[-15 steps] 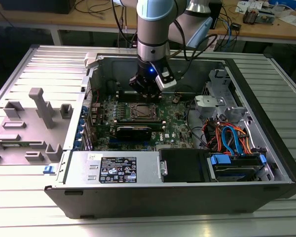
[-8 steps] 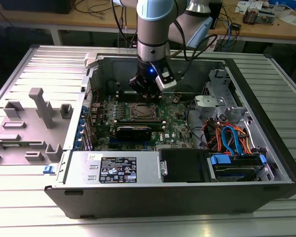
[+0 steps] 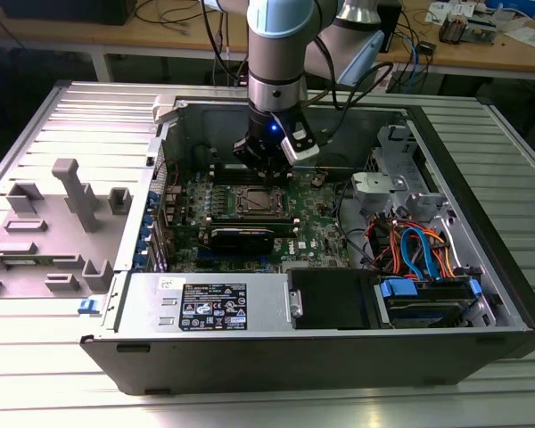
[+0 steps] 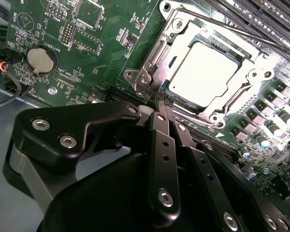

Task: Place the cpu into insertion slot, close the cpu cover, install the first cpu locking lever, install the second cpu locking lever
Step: 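Install the second cpu locking lever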

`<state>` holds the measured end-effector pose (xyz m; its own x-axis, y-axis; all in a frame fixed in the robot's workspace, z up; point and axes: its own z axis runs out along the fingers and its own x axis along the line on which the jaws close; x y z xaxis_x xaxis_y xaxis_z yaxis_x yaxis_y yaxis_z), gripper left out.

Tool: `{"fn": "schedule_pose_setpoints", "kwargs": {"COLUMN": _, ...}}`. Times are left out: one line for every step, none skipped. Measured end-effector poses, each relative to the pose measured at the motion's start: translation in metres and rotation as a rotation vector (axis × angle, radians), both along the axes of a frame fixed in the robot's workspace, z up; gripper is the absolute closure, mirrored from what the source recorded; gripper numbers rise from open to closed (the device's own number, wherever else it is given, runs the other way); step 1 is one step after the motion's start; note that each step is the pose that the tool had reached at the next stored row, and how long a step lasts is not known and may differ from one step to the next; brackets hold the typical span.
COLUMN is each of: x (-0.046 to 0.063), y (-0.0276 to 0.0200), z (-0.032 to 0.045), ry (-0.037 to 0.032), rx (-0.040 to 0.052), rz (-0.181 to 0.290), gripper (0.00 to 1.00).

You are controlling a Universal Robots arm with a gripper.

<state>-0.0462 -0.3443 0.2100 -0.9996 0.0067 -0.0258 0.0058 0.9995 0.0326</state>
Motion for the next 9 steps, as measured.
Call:
{"fn": "schedule_pose_setpoints", "kwargs": {"x": 0.0000, "y": 0.0000, "z": 0.0000, "ry": -0.0001, "rx": 0.0000, "rz": 0.000, "gripper": 0.89}}
{"fn": "schedule_pose_setpoints", "kwargs": {"x": 0.0000, "y": -0.0005, "z": 0.0000, "ry": 0.0000, "rx": 0.0000, "rz": 0.000, "gripper": 0.89}}
{"fn": "schedule_pose_setpoints", "kwargs": {"x": 0.0000, "y": -0.0012, "z": 0.0000, "ry": -0.0001, "rx": 0.0000, "rz": 0.000, "gripper": 0.89}}
{"fn": "schedule_pose_setpoints", "kwargs": {"x": 0.0000, "y": -0.0018, "z": -0.0001, "ry": -0.0001, "rx": 0.0000, "rz": 0.000, "gripper": 0.89}}
{"fn": "schedule_pose_setpoints", "kwargs": {"x": 0.0000, "y": -0.0035, "z": -0.0001, "ry": -0.0001, "rx": 0.0000, "rz": 0.000, "gripper": 0.89}}
{"fn": "schedule_pose_setpoints", "kwargs": {"x": 0.0000, "y": -0.0049, "z": -0.0001, "ry": 0.0000, "rx": 0.0000, "rz": 0.000, "gripper": 0.89}}
{"fn": "schedule_pose_setpoints", "kwargs": {"x": 0.0000, "y": -0.0064, "z": 0.0000, "ry": 0.0000, "rx": 0.0000, "rz": 0.000, "gripper": 0.89}}
{"fn": "schedule_pose_setpoints", "kwargs": {"x": 0.0000, "y": -0.0068, "z": -0.0001, "ry": -0.0001, "rx": 0.0000, "rz": 0.000, "gripper": 0.89}}
{"fn": "schedule_pose_setpoints", "kwargs": {"x": -0.0001, "y": -0.0070, "z": -0.0001, "ry": -0.0001, "rx": 0.0001, "rz": 0.000, "gripper": 0.89}}
